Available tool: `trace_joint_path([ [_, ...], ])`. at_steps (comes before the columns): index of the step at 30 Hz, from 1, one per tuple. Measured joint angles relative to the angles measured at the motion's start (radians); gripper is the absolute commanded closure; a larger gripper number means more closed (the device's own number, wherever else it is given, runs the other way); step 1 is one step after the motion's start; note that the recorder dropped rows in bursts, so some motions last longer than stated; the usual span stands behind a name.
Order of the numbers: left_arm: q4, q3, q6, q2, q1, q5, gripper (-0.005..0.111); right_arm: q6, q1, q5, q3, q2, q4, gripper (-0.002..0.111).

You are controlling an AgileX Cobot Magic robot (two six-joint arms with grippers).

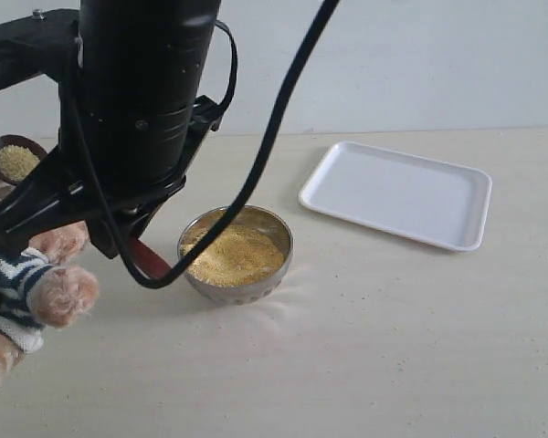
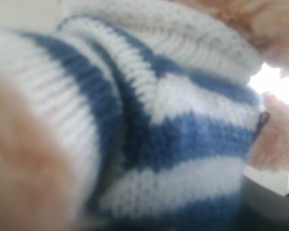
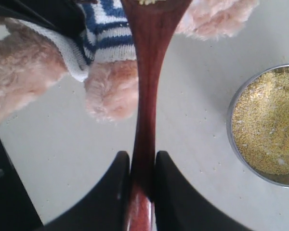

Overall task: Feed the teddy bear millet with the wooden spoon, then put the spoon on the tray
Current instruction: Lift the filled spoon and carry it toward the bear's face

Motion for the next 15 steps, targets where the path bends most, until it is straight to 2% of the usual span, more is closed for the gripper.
trace_joint_path([
  [15,0.000,0.000,0.000,0.000,0.000,0.000,0.100,0.002,0.020,0.002,-0.119,0.111,-0.055,0.106],
])
